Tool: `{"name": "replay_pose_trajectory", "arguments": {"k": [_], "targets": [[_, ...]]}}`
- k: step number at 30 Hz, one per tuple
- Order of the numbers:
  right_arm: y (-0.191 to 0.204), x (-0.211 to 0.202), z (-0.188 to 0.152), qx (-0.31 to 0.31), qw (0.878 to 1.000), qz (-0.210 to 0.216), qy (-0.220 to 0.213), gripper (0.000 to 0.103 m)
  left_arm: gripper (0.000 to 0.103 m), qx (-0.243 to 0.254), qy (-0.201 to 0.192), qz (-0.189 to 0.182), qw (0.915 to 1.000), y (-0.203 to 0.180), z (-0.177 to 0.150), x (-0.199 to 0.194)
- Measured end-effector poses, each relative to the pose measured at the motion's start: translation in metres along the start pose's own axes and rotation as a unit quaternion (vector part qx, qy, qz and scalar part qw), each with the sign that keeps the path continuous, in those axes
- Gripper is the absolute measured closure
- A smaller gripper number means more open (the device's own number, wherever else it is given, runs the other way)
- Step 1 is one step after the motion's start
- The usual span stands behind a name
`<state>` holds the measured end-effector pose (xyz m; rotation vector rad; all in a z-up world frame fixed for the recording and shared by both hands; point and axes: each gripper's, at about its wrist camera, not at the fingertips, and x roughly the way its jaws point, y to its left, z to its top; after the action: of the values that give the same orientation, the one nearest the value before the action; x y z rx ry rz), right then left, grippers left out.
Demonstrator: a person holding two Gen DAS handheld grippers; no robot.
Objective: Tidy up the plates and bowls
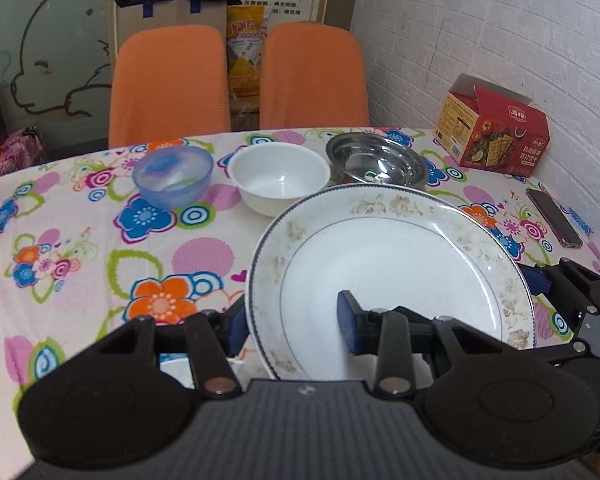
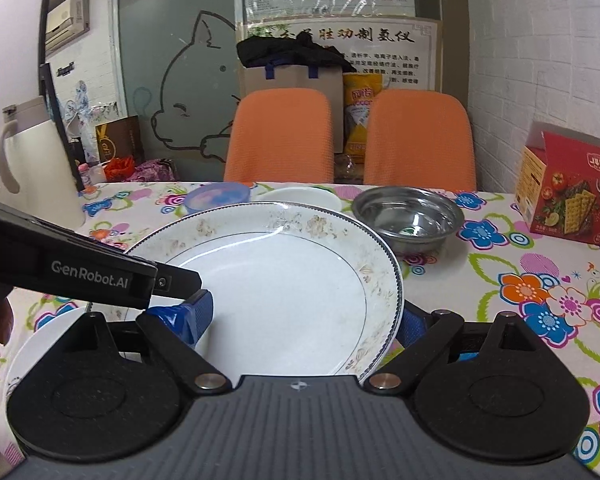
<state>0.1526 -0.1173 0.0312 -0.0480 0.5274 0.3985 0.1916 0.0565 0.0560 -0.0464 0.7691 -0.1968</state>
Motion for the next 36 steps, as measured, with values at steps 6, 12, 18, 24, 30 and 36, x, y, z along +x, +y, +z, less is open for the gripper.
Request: {"name": "replay_pose_trajectory", "arguments": {"k": [6, 12, 18, 24, 30, 36], "targets": [[0.051, -0.002, -0.014, -0.021, 0.998, 0.055, 0.007, 0.023, 0.068, -0.022, -0.004, 0.043, 0.9988, 0.043, -0.036, -0.041], [0.087, 0.007, -0.030, -0.024, 0.994, 0.096, 0.036, 0.023, 0.068, -0.050, 0.015, 0.069, 0.9962, 0.080, -0.073, -0.055], [0.099, 0.010, -0.045, -0.031, 0.994, 0.092, 0.048, 0.023, 0.069, -0.055, 0.018, 0.068, 0.9960, 0.090, -0.093, -0.052], [0.104, 0.013, -0.052, -0.029, 0.993, 0.100, 0.057, 0.023, 0.070, -0.080, 0.024, 0.059, 0.9948, 0.103, -0.104, -0.045], [0.116, 0.008, -0.050, -0.082, 0.994, 0.056, 0.043, 0.023, 0.071, -0.060, -0.004, 0.066, 0.9960, 0.096, -0.102, -0.052], [0.106, 0.010, -0.048, -0.094, 0.993, 0.046, 0.050, 0.024, 0.070, -0.061, -0.029, 0.075, 0.9949, 0.099, -0.093, -0.064]]}}
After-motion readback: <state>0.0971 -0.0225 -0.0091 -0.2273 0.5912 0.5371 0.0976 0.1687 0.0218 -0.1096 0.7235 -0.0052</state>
